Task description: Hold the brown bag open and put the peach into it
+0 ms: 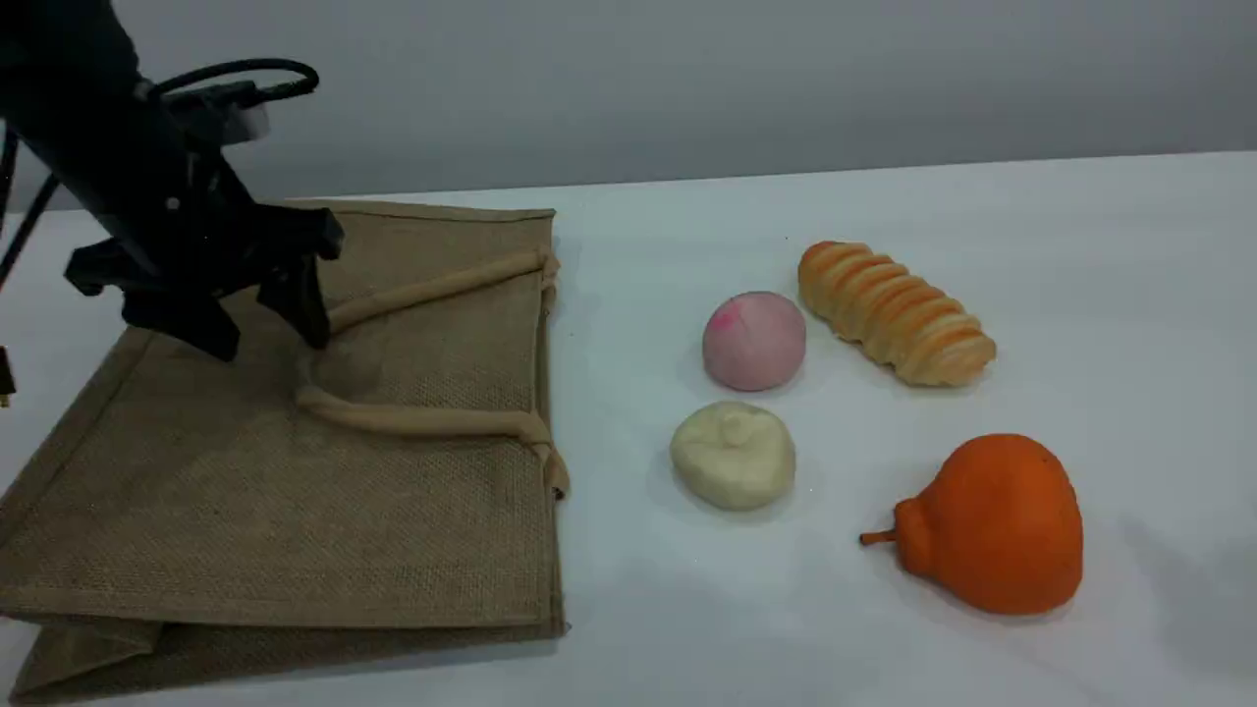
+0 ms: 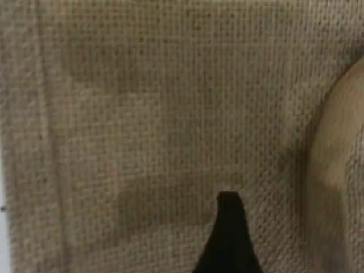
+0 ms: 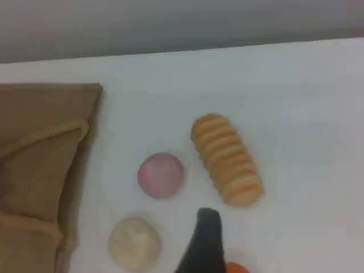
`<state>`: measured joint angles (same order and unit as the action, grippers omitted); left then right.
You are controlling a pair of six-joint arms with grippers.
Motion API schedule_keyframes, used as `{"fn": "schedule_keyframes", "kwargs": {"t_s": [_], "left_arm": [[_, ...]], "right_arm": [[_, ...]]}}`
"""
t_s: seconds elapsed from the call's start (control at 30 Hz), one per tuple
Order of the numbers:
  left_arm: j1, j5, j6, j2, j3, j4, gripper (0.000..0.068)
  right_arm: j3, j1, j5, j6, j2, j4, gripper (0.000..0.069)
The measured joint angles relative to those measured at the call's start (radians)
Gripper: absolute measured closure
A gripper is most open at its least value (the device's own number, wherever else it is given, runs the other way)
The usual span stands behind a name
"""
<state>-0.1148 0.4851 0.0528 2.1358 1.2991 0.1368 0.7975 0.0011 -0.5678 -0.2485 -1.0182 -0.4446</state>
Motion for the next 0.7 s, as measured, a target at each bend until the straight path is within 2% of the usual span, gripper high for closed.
{"fn": "schedule_keyframes", "kwargs": {"t_s": [0.17, 0.37, 0.7], "left_arm": [[-0.011, 0.002, 0.0, 0.032, 0.029, 0.003, 0.0175], [-0.049, -0.011, 0.0, 0.049, 0.042, -0.001, 0.0175], [-0.05, -0.018, 0.0, 0.062, 0.042, -0.007, 0.0211]], "right_arm": [[0.0, 0.0, -0.001, 0.0, 0.0, -0.001, 0.0109], [0.0, 0.0, -0.001, -0.003, 0.0, -0.001, 0.0109], [0.0, 0.0, -0.003, -0.006, 0.0, -0.002, 0.0109]]}}
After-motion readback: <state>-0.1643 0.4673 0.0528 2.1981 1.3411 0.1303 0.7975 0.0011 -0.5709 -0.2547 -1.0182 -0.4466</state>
